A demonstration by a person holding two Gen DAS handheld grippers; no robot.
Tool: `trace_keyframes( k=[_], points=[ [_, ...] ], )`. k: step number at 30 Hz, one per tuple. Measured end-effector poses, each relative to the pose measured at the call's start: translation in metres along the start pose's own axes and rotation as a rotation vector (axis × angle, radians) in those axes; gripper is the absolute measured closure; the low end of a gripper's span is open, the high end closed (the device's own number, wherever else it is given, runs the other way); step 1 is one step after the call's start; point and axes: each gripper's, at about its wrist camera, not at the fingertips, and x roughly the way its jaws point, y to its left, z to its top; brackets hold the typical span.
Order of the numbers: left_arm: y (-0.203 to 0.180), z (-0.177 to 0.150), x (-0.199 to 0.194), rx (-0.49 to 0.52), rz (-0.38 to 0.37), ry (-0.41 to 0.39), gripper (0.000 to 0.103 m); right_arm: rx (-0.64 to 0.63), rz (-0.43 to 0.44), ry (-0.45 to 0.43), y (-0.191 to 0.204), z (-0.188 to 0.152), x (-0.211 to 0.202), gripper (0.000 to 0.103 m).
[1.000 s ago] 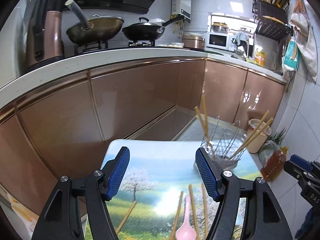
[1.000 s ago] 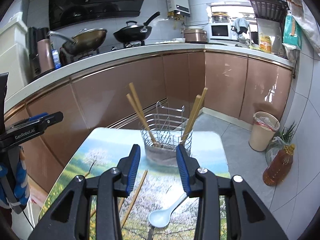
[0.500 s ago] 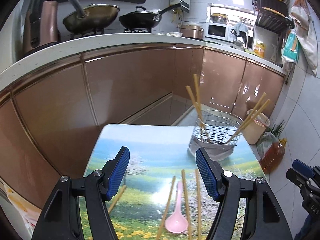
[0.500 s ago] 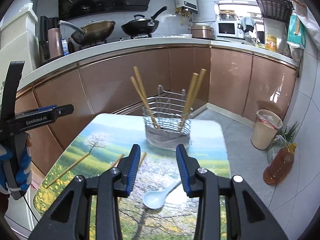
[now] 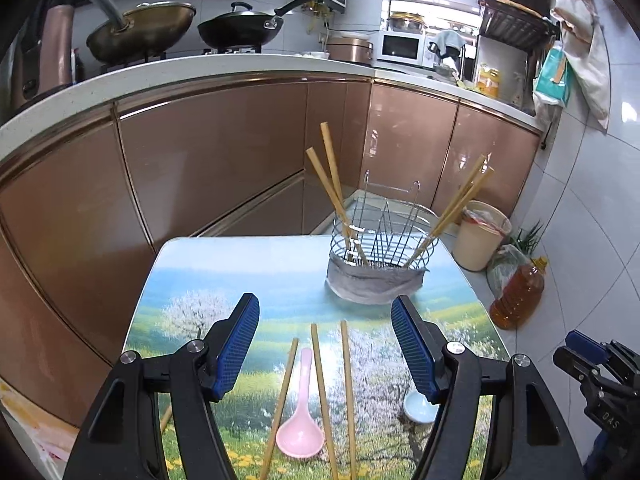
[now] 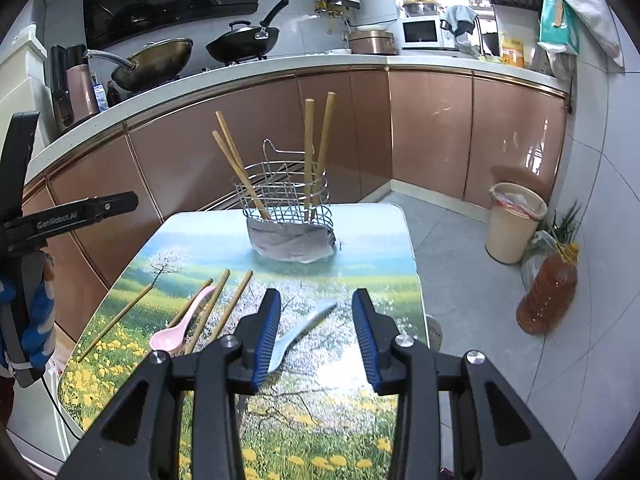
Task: Organize utensils
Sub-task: 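Lower both open grippers toward the loose bamboo chopsticks beside the pink spoon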
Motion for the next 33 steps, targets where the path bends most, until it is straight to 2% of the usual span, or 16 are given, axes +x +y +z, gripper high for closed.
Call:
trace_keyframes(
  k=[2, 8, 15, 18, 21, 24, 28, 33],
  points=[
    [0.008, -0.006, -0.004, -0.014, 0.001, 0.000, 0.035, -0.007, 0.000, 0.009, 0.005, -0.004, -0.001, 0.068],
    [0.041, -0.021, -0.021, -0.039, 0.010, 0.014, 0.044, -0.032, 0.011, 0.010, 0.035, -0.010, -0.006, 0.068],
    [0.086, -0.038, -0.044, -0.072, 0.003, 0.064, 0.048, -0.048, 0.039, 0.032, 0.075, -0.003, -0.003, 0.068],
    [0.100, -0.042, -0.041, -0.063, 0.002, 0.119, 0.048, -0.054, 0.057, 0.055, 0.083, 0.002, 0.001, 0.068],
    [0.105, -0.045, -0.025, -0.049, -0.024, 0.168, 0.053, -0.064, 0.058, 0.089, 0.088, 0.006, 0.014, 0.068],
    [0.104, -0.046, 0.008, -0.042, -0.110, 0.263, 0.053, -0.071, 0.068, 0.137, 0.090, 0.009, 0.032, 0.068],
    [0.095, -0.047, 0.051, 0.014, -0.133, 0.348, 0.053, -0.066, 0.086, 0.189, 0.089, 0.009, 0.056, 0.068],
    [0.089, -0.051, 0.101, 0.035, -0.168, 0.455, 0.055, -0.047, 0.096, 0.259, 0.086, 0.003, 0.090, 0.068]
  ],
)
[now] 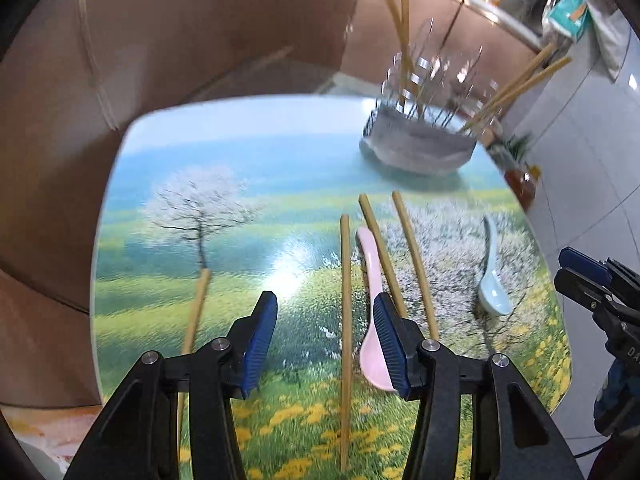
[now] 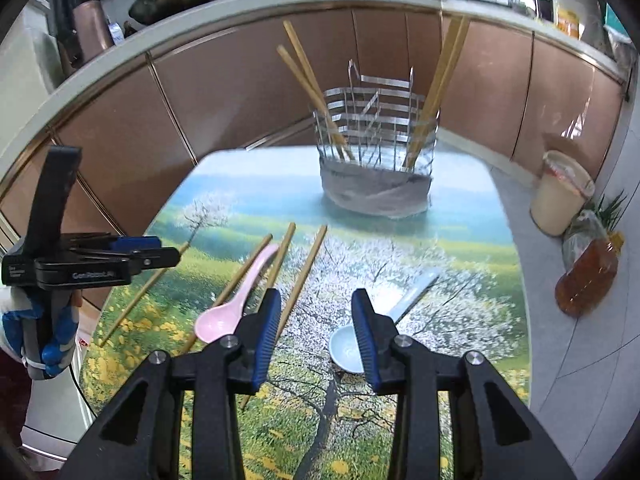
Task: Organize utensils
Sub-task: 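Lower both open grippers toward the loose bamboo chopsticks beside the pink spoon, then close the left gripper on a bamboo chopstick while the right gripper grasps another chopstick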
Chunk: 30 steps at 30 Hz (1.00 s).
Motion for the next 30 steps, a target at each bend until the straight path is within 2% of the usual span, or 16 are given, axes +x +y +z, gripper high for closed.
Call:
trace_keyframes(
  k=[7, 22, 28, 30],
  points=[
    [0.003, 0.015, 0.029, 0.010, -0.032, 0.067, 0.057, -0.010, 0.013, 0.070, 0.001, 0.005, 0.038, 0.068],
    [-0.005, 0.016, 0.060, 0.067, -0.042, 0.117, 0.063, -0.017, 0.013, 0.140, 0.003, 0.012, 0.085, 0.068],
    [-0.007, 0.018, 0.071, 0.075, -0.037, 0.130, 0.068, -0.016, 0.005, 0.167, 0.001, 0.014, 0.101, 0.068],
    [-0.006, 0.019, 0.074, 0.075, -0.037, 0.134, 0.073, -0.015, 0.000, 0.176, 0.001, 0.017, 0.107, 0.068]
  ],
)
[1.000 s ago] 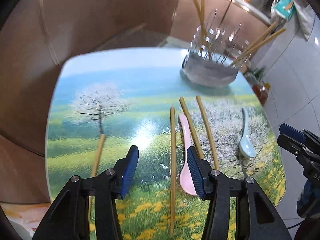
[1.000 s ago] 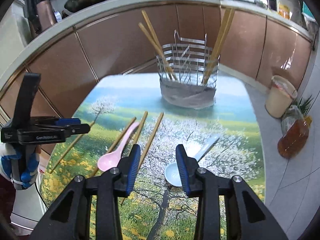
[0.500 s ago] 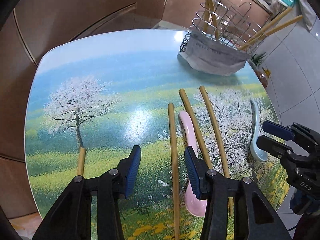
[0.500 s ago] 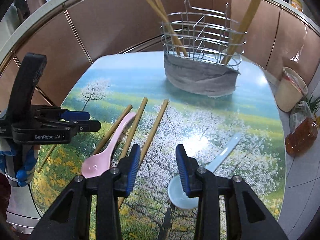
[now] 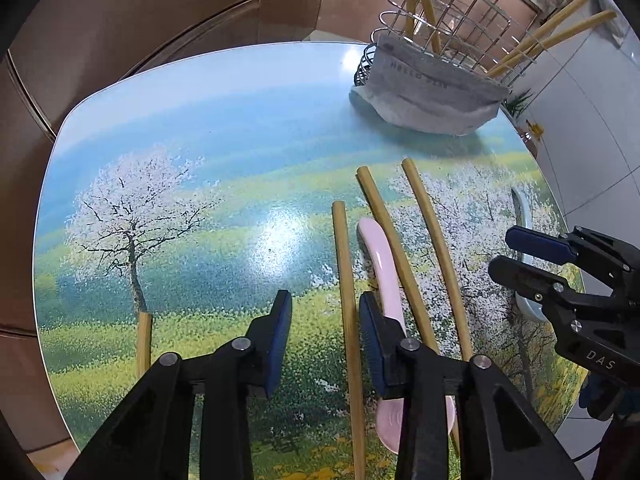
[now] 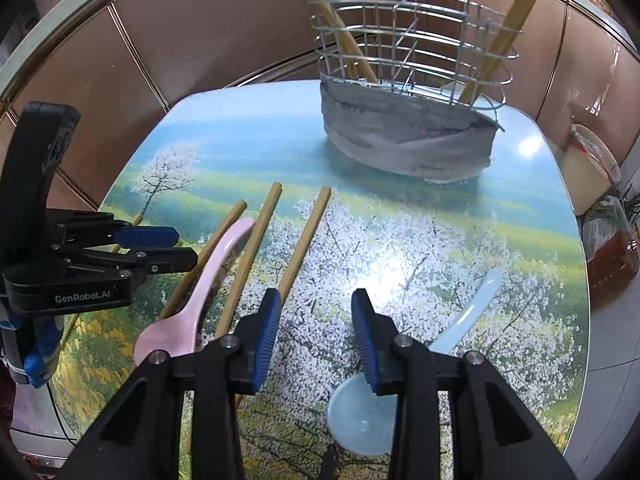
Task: Organize utensils
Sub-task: 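Close the left gripper on a bamboo chopstick while the right gripper grasps another chopstick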
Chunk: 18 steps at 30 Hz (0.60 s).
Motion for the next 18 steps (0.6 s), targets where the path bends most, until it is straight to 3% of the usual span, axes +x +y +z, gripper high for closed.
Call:
trace_keyframes(
  k=[7, 9, 12, 18],
  points=[
    [0.003, 0.002, 0.005, 0.007, 0.001, -0.005, 0.076, -0.001, -0.005, 0.021, 0.005, 0.016, 0.017, 0.069],
    [0.008, 0.002, 0.004, 0.007, 0.021, -0.005, 0.085, -0.007, -0.004, 0.025, 0.010, 0.022, 0.022, 0.069],
    [0.013, 0.003, 0.002, 0.012, 0.030, 0.001, 0.087, -0.017, -0.012, 0.038, 0.017, 0.031, 0.032, 0.069],
    [0.019, 0.005, -0.004, -0.006, -0.037, -0.002, 0.087, -0.018, -0.021, 0.059, 0.023, 0.039, 0.049, 0.069]
  ],
)
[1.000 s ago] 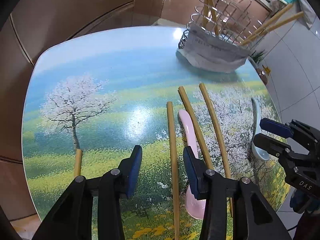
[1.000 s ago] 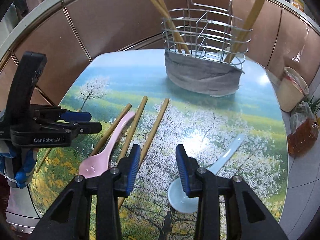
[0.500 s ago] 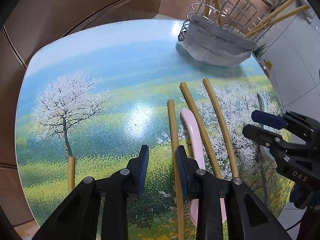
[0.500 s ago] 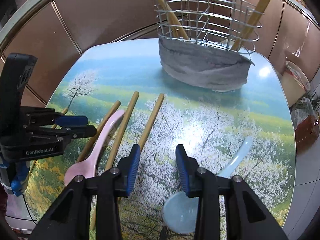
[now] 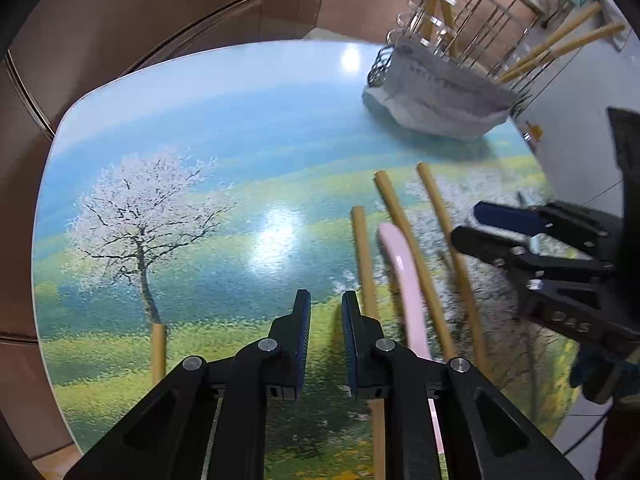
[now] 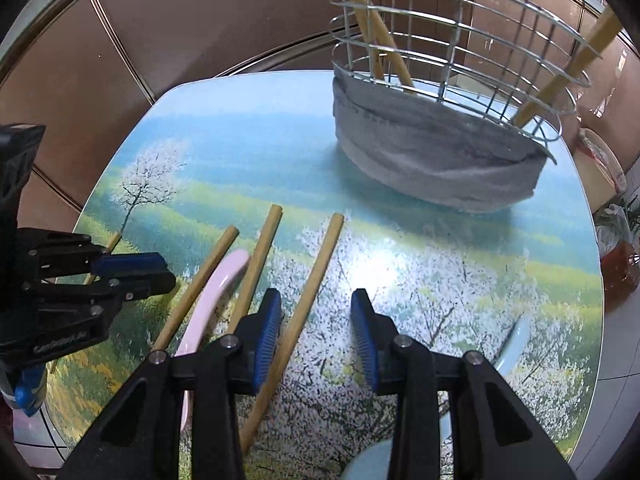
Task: Organize utensils
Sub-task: 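Close the left gripper on a bamboo chopstick while the right gripper grasps another chopstick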
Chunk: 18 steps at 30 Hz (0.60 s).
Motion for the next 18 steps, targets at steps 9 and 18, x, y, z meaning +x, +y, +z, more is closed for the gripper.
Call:
trace_keyframes(
  k=[9, 18],
  points=[
    [-0.007, 0.000, -0.016, 0.047, -0.046, -0.008, 0.076, 0.001, 0.011, 0.021, -0.001, 0.001, 0.014, 0.069],
    [-0.019, -0.001, 0.003, 0.077, -0.025, 0.037, 0.076, -0.006, 0.017, 0.019, -0.007, -0.002, 0.010, 0.069]
  ],
)
